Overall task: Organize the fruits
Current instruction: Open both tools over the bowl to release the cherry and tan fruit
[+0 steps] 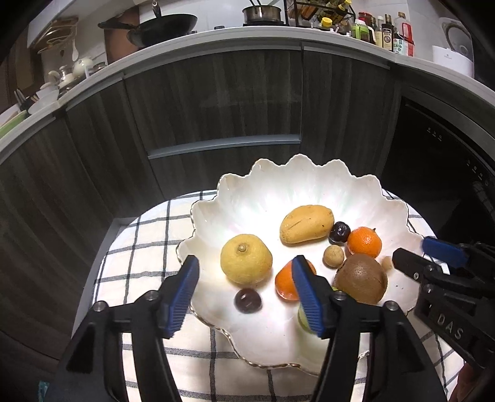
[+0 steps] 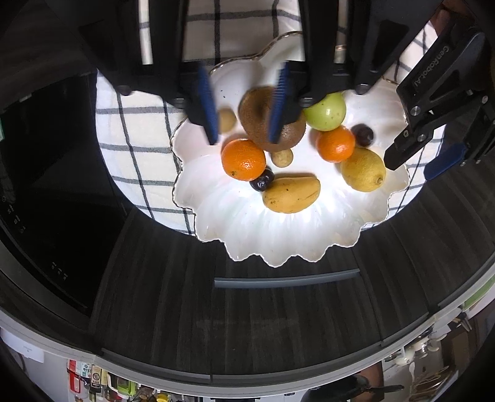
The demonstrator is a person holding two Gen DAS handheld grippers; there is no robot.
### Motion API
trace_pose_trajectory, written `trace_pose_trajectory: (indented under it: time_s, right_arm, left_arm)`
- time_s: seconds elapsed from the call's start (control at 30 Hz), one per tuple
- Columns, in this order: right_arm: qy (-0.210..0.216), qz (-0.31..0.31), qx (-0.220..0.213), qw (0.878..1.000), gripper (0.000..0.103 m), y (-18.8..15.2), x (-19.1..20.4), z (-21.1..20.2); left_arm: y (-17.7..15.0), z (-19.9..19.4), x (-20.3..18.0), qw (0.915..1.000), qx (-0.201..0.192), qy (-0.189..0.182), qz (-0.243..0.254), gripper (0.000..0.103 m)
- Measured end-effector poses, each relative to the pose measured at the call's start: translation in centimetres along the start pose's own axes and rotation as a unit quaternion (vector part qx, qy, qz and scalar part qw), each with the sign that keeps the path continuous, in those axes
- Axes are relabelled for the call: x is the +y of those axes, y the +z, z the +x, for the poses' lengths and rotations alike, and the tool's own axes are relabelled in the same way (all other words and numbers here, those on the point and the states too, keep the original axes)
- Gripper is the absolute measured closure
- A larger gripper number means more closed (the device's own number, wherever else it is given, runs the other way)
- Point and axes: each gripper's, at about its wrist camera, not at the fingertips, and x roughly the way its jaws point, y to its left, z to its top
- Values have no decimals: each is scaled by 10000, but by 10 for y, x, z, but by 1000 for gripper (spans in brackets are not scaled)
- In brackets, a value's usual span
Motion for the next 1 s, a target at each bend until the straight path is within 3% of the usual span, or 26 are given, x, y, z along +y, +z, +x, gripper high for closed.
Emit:
trace_pose_trajectory:
  time_s: [0.1,0.33,1.0]
  right_arm:
    - [-136,84,-112,9998,28,0,-3,-5]
    - [-266,239,-187,9992,21,0,-7,-20]
    - [-493,381,-463,9970,14,-31,4,-89]
  left_arm:
    - [1,-3,2,9999,-31,95,-46,34]
    - [4,-21,6,9993,-214,262,-163,9]
    - [-19,-97,27,9965,-294,551,-553,2]
